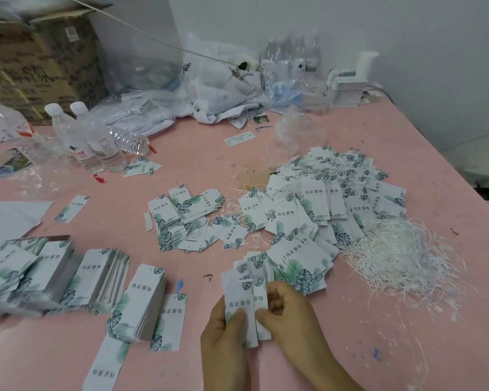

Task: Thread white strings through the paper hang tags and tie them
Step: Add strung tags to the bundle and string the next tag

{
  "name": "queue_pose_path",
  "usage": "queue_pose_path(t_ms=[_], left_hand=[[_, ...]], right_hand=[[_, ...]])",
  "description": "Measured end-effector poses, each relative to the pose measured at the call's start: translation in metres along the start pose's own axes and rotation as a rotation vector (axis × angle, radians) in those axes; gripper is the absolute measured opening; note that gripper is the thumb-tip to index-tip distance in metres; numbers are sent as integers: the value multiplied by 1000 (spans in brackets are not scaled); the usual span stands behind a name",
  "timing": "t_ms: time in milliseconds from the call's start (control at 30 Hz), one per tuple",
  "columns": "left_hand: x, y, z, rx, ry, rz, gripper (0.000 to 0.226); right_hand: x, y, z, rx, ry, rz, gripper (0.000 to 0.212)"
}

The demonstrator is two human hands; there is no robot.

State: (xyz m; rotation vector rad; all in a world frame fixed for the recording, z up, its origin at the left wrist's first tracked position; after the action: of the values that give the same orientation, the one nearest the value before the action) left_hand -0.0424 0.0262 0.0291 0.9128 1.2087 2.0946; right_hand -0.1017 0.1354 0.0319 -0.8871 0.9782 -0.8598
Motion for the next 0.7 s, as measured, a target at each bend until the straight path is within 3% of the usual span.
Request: queue_pose_path(t_ms=[167,267,400,700], left_hand=[[7,7,4,-22,-53,55,36],[8,8,3,-43,-62,104,33],[6,6,0,-54,-30,124,30],[-6,1,-8,-75,78,67,27]], right_hand=[[-5,-3,-3,32,-58,-110,37],[-6,-7,-2,40,-101,-91,27],[-12,-5,-1,41,-1,-82,16],[-81,-20,-31,-65,296,67,27]])
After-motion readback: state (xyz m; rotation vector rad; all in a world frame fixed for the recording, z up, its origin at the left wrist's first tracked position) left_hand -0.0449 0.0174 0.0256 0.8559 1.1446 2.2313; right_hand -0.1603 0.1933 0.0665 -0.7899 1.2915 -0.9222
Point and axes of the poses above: each hand's wrist, its own z-axis away from the middle knuckle, its own x-axis out of the palm, y = z × x, the point moved 3 cm from there along -z, towards the middle knuckle, and after that the axes turned 3 degrees about x, right-handed, at the moved point
